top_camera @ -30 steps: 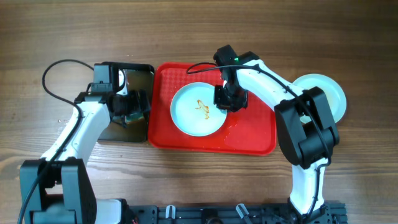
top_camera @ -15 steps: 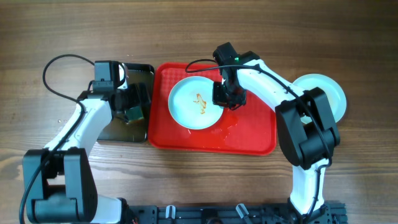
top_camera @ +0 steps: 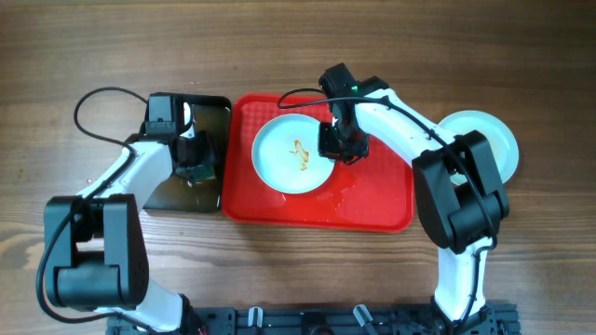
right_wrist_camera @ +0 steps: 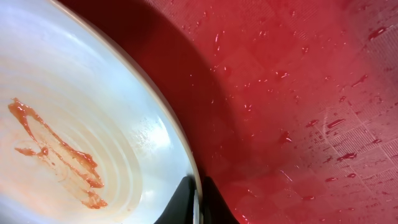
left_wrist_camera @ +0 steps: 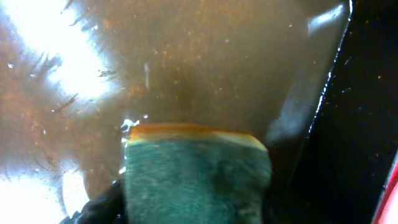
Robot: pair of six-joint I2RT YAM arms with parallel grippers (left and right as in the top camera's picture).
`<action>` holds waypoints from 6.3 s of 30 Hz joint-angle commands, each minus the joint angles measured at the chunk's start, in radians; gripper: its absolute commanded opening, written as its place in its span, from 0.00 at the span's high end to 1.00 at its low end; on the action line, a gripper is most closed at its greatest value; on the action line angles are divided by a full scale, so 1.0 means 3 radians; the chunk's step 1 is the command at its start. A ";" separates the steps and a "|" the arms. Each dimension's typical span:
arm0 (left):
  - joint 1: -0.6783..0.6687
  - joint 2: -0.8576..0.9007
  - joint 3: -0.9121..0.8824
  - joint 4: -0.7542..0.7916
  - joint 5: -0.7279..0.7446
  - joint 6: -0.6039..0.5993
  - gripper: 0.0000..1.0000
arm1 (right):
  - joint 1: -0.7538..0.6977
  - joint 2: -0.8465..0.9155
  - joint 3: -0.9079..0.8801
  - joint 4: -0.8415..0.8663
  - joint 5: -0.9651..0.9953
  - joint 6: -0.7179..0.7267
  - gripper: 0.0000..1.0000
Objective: Clean dirty plates on tray and stack at the side
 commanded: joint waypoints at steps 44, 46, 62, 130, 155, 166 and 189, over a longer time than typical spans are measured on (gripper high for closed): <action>-0.0001 -0.0534 0.0098 -0.0301 -0.0010 0.0102 0.96 | -0.0001 0.0127 -0.0085 -0.0099 0.0184 -0.0154 0.96; -0.0001 -0.0699 0.0098 -0.0384 -0.0010 0.0102 0.96 | -0.0001 0.0127 -0.0085 -0.0099 0.0184 -0.0158 0.96; 0.0001 -0.1293 0.0098 -0.0244 -0.0230 0.0113 0.96 | -0.0001 0.0127 -0.0085 -0.0099 0.0184 -0.0158 0.96; 0.0001 -0.1949 0.0098 0.0219 -0.0285 0.0113 0.96 | -0.0001 0.0127 -0.0085 -0.0094 0.0184 -0.0158 0.95; 0.0000 -0.0557 0.0097 -0.0385 0.0120 -0.0001 0.96 | -0.0001 0.0127 -0.0085 -0.0085 0.0184 -0.0158 0.96; -0.0146 -0.0538 0.0097 -0.0203 0.1724 0.0000 0.96 | 0.0072 0.0127 -0.0085 -0.0047 -0.0079 -0.0188 0.96; -0.1090 0.0275 0.0076 0.0435 0.1652 -0.1253 0.96 | 0.0217 0.0127 -0.0085 0.0015 -0.0233 -0.0186 0.96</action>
